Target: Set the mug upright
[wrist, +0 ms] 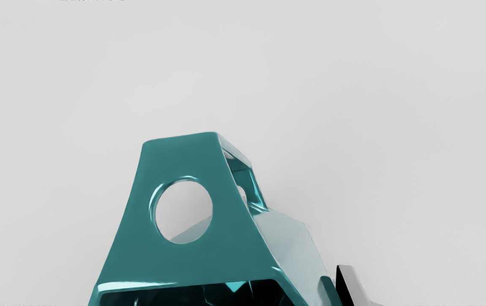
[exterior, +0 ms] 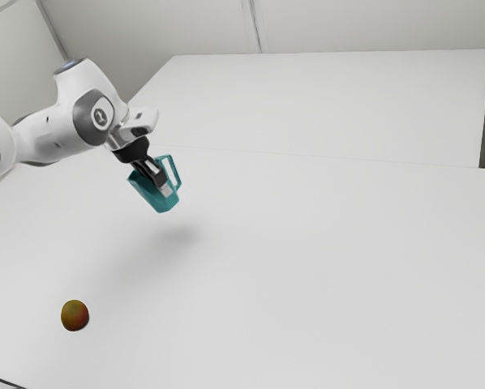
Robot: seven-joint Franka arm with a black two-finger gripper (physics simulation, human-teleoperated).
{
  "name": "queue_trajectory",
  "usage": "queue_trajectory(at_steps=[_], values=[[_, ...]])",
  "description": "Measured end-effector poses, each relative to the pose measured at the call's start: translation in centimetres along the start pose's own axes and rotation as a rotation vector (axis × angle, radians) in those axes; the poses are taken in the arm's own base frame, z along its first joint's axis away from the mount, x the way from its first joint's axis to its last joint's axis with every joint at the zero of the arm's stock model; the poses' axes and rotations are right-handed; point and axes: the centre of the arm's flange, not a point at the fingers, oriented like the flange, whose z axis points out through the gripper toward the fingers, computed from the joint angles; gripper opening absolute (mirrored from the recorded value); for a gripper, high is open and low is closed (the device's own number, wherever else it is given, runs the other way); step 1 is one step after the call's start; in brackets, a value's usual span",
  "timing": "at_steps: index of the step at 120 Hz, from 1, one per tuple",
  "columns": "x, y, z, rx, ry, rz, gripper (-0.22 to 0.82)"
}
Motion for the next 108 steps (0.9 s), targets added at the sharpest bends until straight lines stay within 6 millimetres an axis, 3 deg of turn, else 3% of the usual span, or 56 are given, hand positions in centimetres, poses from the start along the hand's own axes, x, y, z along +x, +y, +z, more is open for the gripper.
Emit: queue_trajectory(at_steps=[20, 61, 108], values=[[0.9, 2.1, 1.5, 0.090, -0.048, 0.037, -0.18], [-2.3, 4.7, 5.5, 0.179, -0.102, 0.020, -0.18], [-1.8, 4.8, 8.0, 0.283, -0.061, 0.015, -0.18]])
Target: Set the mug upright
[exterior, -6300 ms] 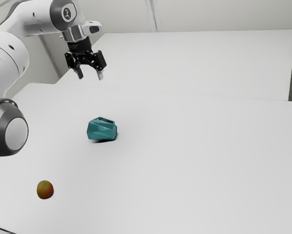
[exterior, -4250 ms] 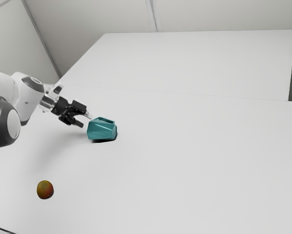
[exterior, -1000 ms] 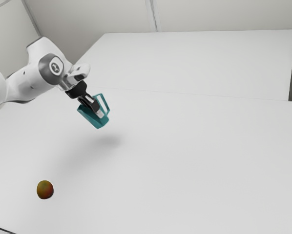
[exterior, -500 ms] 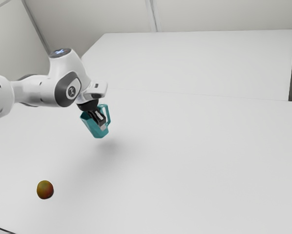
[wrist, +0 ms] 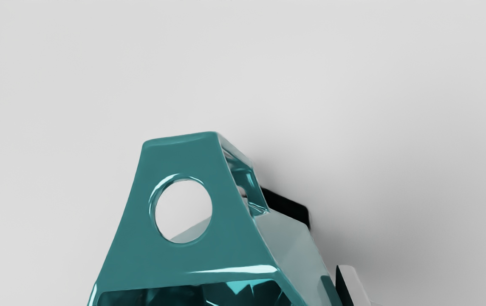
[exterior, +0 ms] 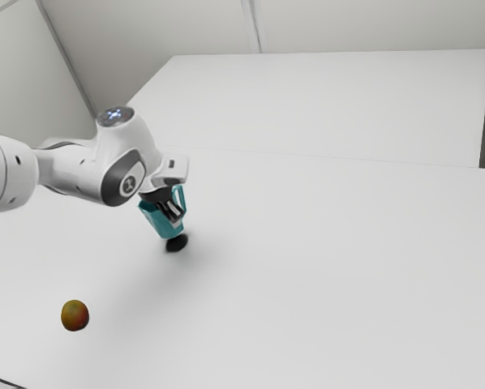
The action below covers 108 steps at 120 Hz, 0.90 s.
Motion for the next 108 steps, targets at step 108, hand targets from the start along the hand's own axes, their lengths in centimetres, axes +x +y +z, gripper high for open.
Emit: queue_trajectory(at_steps=[108], values=[[-0.5, 1.2, 3.7, 0.025, -0.021, -0.057, -0.18]])
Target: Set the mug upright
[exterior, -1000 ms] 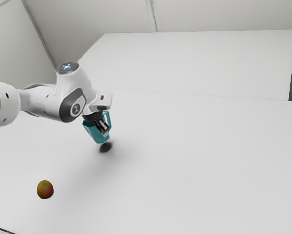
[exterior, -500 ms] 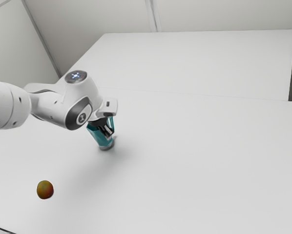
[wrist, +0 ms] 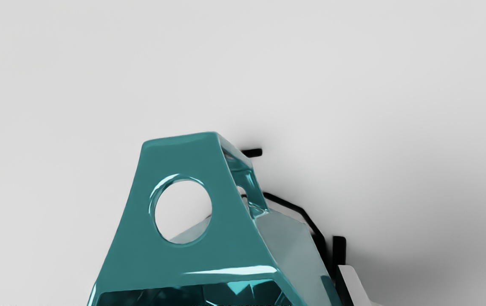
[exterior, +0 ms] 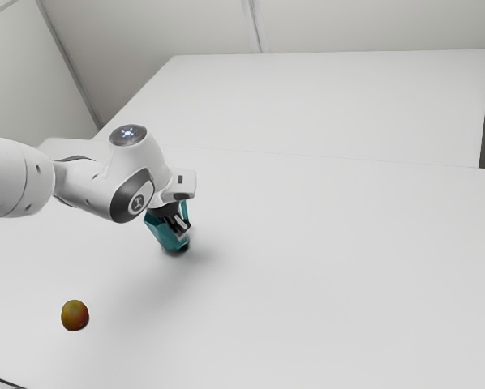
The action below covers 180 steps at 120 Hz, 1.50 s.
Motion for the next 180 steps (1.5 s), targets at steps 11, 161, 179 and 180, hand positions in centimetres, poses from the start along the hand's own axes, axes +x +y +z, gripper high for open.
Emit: queue_trajectory(at_steps=[11, 161, 179, 180], values=[[0.0, 0.0, 0.0, -0.003, 0.000, -0.006, -0.12], [0.5, -1.2, -6.8, -0.014, 0.070, -0.027, 0.37], [1.5, -2.2, -9.5, -0.005, 0.094, -0.038, 0.38], [1.6, -2.3, -9.8, -0.004, 0.096, -0.039, 0.38]])
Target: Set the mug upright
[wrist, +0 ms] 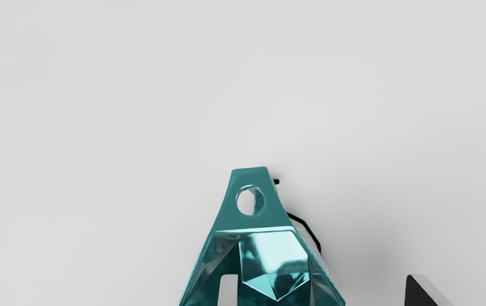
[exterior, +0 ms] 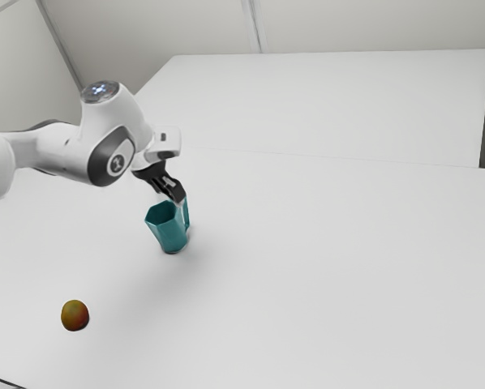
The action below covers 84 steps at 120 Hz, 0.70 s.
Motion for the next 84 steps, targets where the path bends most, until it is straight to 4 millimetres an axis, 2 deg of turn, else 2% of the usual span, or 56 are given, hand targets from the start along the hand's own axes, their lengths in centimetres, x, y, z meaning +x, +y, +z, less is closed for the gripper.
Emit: queue_trajectory(at_steps=[25, 44, 58, 66, 84], values=[[4.6, -2.8, -5.7, 0.004, 0.032, -0.054, 0.52], [8.6, -4.6, -7.9, -0.054, -0.009, -0.124, 0.56], [11.1, -6.1, -7.5, -0.106, -0.076, -0.169, 0.58], [12.3, -6.2, -6.9, -0.140, -0.116, -0.173, 0.59], [12.4, -5.4, -5.9, -0.195, -0.202, -0.177, 0.60]])
